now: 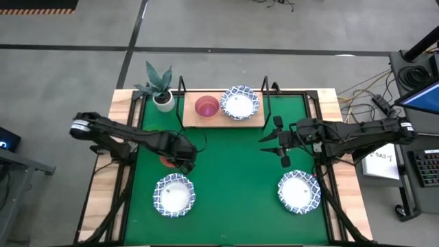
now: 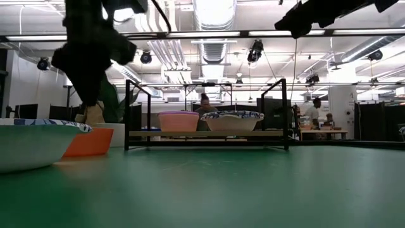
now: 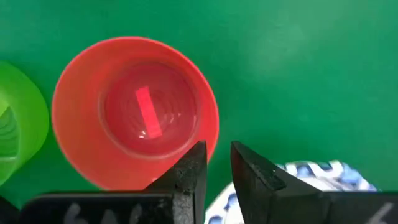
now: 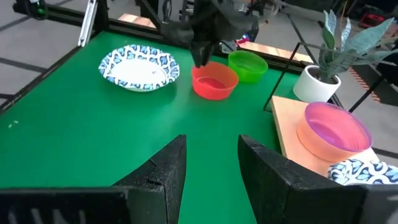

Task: Place and stack bowls onto a shelf
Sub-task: Stack the transparent orange bowl on top of the transparent violet bowl on the shelf, then stack the blue patterned bowl on top of the other blue patterned bowls on the shelf

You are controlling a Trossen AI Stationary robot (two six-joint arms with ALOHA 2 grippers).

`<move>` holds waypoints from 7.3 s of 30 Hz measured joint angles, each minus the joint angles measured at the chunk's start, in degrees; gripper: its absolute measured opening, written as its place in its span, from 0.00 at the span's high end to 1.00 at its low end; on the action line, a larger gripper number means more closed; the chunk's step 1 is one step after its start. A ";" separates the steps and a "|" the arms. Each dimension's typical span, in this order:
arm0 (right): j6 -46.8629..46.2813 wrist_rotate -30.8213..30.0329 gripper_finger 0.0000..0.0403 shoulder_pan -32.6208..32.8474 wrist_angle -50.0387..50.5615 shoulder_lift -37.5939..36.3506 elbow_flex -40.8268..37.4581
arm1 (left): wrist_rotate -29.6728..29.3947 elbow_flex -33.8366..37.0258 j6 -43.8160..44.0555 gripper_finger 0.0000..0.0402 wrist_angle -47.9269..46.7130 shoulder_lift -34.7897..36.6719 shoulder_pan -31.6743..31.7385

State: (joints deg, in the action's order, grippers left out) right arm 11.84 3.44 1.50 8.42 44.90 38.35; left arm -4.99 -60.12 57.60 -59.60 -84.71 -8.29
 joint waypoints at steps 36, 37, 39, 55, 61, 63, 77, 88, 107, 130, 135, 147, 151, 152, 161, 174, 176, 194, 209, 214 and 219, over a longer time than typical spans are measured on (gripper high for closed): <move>0.24 0.00 0.67 0.00 0.29 -0.61 0.28 | -4.97 0.20 -1.81 0.97 4.95 -11.89 0.74; 0.21 0.00 0.67 0.00 0.29 -0.61 0.28 | -4.96 0.20 -1.81 0.98 4.96 -11.51 0.70; 0.24 0.00 0.67 0.00 0.29 -0.61 0.28 | -4.94 0.17 -2.21 0.98 4.96 -10.64 0.41; 0.21 -0.07 0.67 0.00 0.26 -0.59 0.28 | -10.87 -21.13 -46.36 1.00 5.58 -8.70 -5.73; 0.21 -0.09 0.67 0.00 0.27 -0.59 0.28 | -18.54 -27.62 -64.53 1.00 4.73 -9.66 -2.18; 0.21 -0.09 0.67 0.00 0.27 -0.59 0.28 | -19.83 -27.82 -68.18 1.00 4.60 -9.67 0.79; 0.24 -0.11 0.67 -0.01 0.34 -0.59 0.26 | -15.38 -27.13 -73.19 1.00 7.14 -13.77 23.33; 0.74 -0.13 0.67 -0.03 1.17 -0.59 0.26 | -13.52 -27.10 -75.14 1.00 7.60 -17.98 26.12; 0.57 -0.11 0.67 -0.03 1.32 -0.59 0.24 | -13.99 -27.10 -75.06 0.84 7.70 -19.08 27.43; -0.54 -0.09 0.67 -0.03 2.14 -0.50 0.17 | 11.52 -30.85 -58.57 0.69 -5.28 -8.89 14.96; -0.66 -0.09 0.67 -0.03 2.13 -0.50 0.17 | 11.52 -29.03 -54.95 0.69 -7.01 -8.81 11.28; -9.45 -0.26 0.67 0.32 4.71 -0.34 0.17 | 9.10 -16.80 -50.42 0.69 0.41 -6.94 4.23; -16.65 -0.44 0.67 1.34 10.98 1.25 0.94 | 5.76 -10.81 -50.94 0.70 5.57 -2.58 2.09; -18.46 -0.47 0.67 1.61 13.34 1.96 1.69 | 5.25 -9.13 -51.24 0.70 7.61 -0.80 1.90; -25.53 1.55 0.67 3.49 38.78 10.93 8.02 | -2.08 6.81 -53.62 0.74 36.80 16.37 2.01; -24.25 5.55 0.67 13.74 47.26 20.07 7.61 | -2.03 14.21 -52.17 0.75 49.19 24.48 2.01; -24.24 5.30 0.67 15.10 47.35 22.18 7.44 | -2.03 14.13 -52.40 0.75 49.16 24.07 2.01; -20.27 4.28 0.69 16.13 45.09 35.12 7.28 | -2.05 14.12 -54.19 0.75 49.70 21.58 2.01; -27.99 8.58 0.98 11.29 45.14 32.06 15.00 | -12.61 14.12 -65.64 0.75 53.63 21.73 2.03; -26.69 8.55 0.98 5.50 45.03 31.72 26.07 | -16.74 14.12 -70.51 0.75 53.62 21.86 2.01; -21.77 4.36 0.98 -2.02 44.86 32.65 38.84 | -19.39 14.47 -69.71 0.75 53.85 22.03 2.03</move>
State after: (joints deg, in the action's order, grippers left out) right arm -9.93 7.80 -0.52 53.28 77.55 77.19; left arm -24.38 -45.64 -12.11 -5.75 -62.67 -6.26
